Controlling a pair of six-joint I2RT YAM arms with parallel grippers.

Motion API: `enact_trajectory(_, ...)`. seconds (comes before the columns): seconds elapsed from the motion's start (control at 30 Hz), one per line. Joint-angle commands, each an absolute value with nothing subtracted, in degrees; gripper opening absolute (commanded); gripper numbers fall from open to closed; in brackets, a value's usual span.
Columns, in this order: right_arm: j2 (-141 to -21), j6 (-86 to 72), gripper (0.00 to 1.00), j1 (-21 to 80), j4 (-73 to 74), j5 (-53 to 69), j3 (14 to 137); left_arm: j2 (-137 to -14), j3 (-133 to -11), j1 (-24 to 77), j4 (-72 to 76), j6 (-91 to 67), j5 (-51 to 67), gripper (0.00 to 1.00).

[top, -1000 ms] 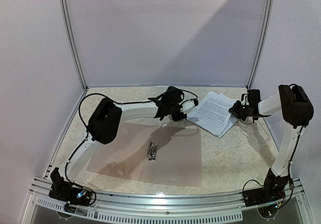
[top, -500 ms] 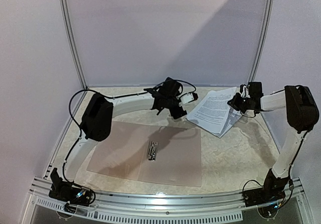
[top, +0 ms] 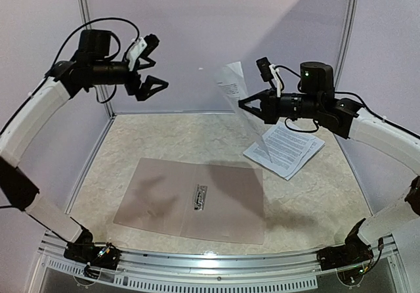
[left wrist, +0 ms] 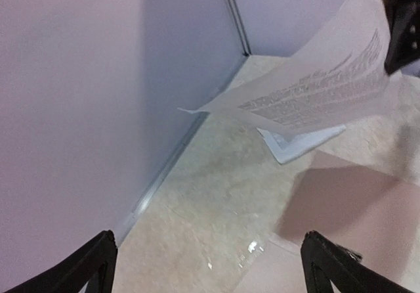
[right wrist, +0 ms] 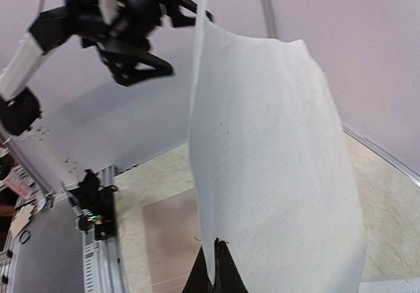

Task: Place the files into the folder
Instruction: Pick up the file from the corner of the board, then pass from the right arm to the left

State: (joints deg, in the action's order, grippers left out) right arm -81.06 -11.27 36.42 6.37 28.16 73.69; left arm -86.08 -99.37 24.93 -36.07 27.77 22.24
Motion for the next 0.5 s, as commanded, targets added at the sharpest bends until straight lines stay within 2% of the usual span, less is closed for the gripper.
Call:
enact_trajectory(0.0,-76.31,-7.93,0.00,44.48,4.18,31.04,72.20,-77.56,-85.37,23.30,-43.77,31.98,33.25,1.00)
enact_trajectory(0.1,-74.97,-7.95,0.00,49.16,1.09,30.86,72.09,-69.97,-79.05,23.10,-42.86,33.33,37.97,1.00)
enact_trajectory(0.23,-75.12,-9.43,0.00,52.97,-2.84,31.59,72.77,-66.55,-78.71,22.93,-44.37,29.91,44.22,0.99)
enact_trajectory(0.47,-75.65,-11.09,0.00,53.59,-8.51,33.62,71.70,-64.48,-78.68,22.93,-42.34,22.91,49.79,0.98)
